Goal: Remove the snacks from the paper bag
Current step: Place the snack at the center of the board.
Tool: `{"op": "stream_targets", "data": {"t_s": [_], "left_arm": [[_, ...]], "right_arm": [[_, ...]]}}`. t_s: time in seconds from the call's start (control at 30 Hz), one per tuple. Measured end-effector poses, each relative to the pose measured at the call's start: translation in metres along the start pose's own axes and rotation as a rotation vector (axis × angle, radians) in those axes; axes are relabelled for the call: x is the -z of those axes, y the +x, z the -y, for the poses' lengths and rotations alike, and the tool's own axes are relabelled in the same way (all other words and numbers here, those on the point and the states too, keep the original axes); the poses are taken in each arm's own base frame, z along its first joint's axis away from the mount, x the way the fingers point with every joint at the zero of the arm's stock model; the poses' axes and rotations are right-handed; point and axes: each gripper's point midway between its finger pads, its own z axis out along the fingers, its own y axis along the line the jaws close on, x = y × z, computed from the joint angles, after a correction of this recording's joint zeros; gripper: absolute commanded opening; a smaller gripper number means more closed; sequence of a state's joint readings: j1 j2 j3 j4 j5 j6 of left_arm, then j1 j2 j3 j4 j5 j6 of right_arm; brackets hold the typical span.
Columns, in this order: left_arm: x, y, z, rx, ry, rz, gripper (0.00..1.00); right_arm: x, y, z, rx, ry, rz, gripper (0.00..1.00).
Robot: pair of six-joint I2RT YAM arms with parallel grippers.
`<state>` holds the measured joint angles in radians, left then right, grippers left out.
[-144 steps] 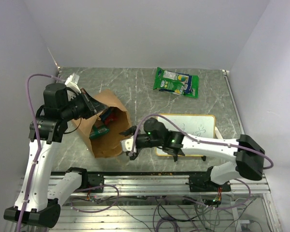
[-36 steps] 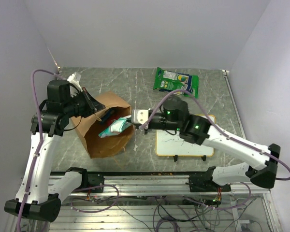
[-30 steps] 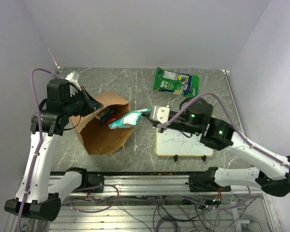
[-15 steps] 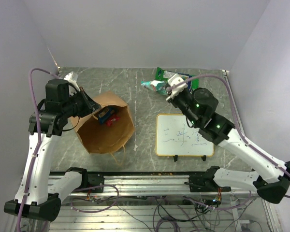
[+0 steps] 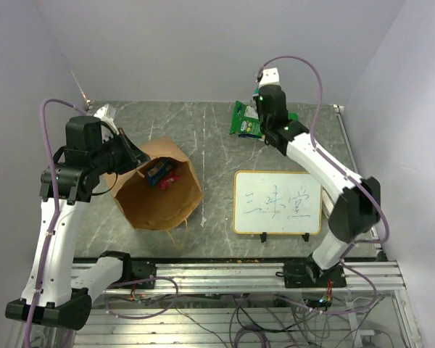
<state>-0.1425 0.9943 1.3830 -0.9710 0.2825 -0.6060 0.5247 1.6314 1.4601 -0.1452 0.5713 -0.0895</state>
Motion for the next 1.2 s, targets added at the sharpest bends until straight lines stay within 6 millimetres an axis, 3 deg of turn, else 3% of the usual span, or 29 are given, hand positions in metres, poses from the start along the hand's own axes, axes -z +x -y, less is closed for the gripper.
{"op": "stream_targets", "data": {"t_s": [0.1, 0.23, 0.4, 0.87, 1.2], "left_arm": [[0.000, 0.000, 0.000, 0.000, -0.002, -0.002, 0.07], [0.000, 0.001, -0.001, 0.001, -0.002, -0.003, 0.07], [0.000, 0.001, 0.000, 0.004, -0.002, -0.003, 0.07], [0.001, 0.002, -0.007, -0.021, -0.043, -0.030, 0.07], [0.006, -0.001, -0.008, -0.051, -0.062, -0.033, 0.07]], "right_arm": [[-0.033, 0.003, 0.021, -0.057, 0.115, -0.045, 0.00], [-0.061, 0.017, 0.044, -0.055, 0.250, -0.098, 0.00], [-0.080, 0.043, 0.042, 0.007, 0.310, -0.163, 0.00], [-0.131, 0.087, 0.008, 0.106, 0.339, -0.246, 0.00], [-0.151, 0.116, -0.056, 0.167, 0.273, -0.244, 0.00]]}}
